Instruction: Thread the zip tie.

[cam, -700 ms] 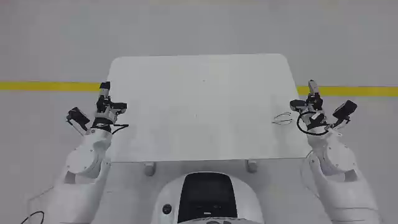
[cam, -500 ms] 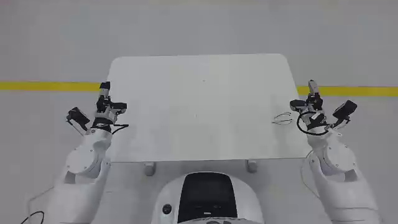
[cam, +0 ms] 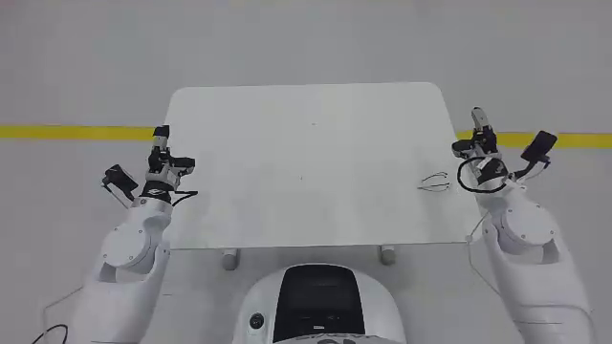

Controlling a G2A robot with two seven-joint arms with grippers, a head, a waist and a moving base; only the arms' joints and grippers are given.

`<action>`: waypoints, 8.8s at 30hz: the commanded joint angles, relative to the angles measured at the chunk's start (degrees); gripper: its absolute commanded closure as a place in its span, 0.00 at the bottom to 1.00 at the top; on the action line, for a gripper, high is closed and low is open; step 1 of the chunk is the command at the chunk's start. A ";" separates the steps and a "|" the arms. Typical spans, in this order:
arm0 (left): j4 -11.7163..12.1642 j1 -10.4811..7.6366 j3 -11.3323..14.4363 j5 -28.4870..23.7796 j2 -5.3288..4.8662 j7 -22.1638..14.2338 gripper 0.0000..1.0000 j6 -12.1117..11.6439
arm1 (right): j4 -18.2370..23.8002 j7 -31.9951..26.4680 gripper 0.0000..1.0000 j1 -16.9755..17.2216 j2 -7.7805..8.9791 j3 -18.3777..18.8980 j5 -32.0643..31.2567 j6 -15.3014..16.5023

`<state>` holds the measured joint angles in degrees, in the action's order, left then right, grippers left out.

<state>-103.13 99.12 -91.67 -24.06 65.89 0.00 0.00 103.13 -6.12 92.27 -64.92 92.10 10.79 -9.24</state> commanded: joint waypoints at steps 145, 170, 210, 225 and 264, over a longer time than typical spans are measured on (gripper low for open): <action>0.00 0.00 0.00 0.00 0.00 0.00 0.00 0.00 | -29.05 -70.72 0.00 -32.55 -28.01 20.00 -99.87 -10.24; 0.00 0.00 0.00 0.00 0.00 0.00 0.00 0.00 | -31.87 -73.52 0.31 -33.83 -25.34 21.16 -98.42 0.74; 0.00 0.00 0.00 0.00 0.00 0.00 0.00 0.00 | -31.40 -73.52 0.74 -31.03 -22.53 12.49 -99.30 -8.29; 0.00 0.00 0.00 0.00 0.00 0.00 0.00 0.00 | -37.67 -68.06 0.75 -33.38 -22.42 13.13 -99.52 -10.24; 0.00 0.00 0.00 0.00 0.00 0.00 0.00 0.00 | -50.68 -55.31 0.78 -38.16 -24.61 17.05 -100.75 -10.24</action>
<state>-103.13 99.12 -91.67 -24.06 65.89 0.00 0.00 52.71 -61.62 54.21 -89.56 109.14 -89.95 -19.48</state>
